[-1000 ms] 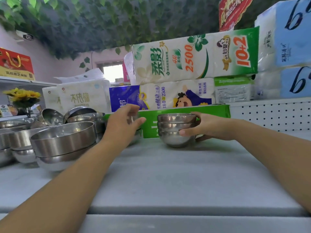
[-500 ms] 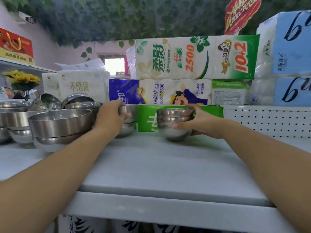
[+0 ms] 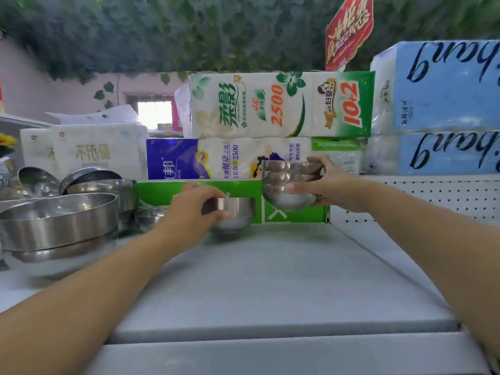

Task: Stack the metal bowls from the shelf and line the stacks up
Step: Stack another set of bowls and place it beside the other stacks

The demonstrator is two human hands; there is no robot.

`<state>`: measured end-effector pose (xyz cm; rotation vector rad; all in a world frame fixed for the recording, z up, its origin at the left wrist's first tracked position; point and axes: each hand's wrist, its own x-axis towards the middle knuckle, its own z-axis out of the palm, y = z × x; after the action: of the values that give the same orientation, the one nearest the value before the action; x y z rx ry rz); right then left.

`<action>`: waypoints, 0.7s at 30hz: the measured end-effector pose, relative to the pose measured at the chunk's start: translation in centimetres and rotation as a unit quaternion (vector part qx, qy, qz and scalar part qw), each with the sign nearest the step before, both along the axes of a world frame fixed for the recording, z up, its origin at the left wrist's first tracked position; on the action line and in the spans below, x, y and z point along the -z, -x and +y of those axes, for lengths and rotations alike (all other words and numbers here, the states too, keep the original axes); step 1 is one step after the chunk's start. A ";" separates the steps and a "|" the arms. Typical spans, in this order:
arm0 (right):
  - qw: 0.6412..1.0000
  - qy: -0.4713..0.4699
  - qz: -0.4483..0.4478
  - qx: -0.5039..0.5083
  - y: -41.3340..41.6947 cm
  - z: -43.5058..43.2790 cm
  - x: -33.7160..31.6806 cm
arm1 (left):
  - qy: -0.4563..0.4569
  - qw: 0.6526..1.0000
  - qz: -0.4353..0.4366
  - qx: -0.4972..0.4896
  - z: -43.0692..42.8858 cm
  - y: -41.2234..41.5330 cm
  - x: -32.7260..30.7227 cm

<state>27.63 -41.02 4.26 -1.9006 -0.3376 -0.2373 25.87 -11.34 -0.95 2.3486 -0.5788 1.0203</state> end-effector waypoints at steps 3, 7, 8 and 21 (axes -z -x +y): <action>1.000 0.024 0.017 -0.001 -0.1 0.7 0.1 | -0.008 1.000 0.021 0.016 -0.1 -0.5 0.4; 0.999 0.023 0.020 -0.015 0.3 1.3 -1.2 | -0.036 0.999 0.025 0.010 0.0 -1.0 0.6; 0.999 0.016 0.019 -0.020 0.7 1.3 -1.4 | -0.040 0.999 0.027 0.012 0.0 -1.0 0.6; 0.992 0.001 0.062 -0.109 3.5 0.8 4.1 | -0.016 0.958 0.175 -0.224 4.3 -0.3 -0.5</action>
<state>24.13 -40.21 0.17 -1.8524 -0.4572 0.0279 26.22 -7.03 -0.50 2.6707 0.0800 0.7399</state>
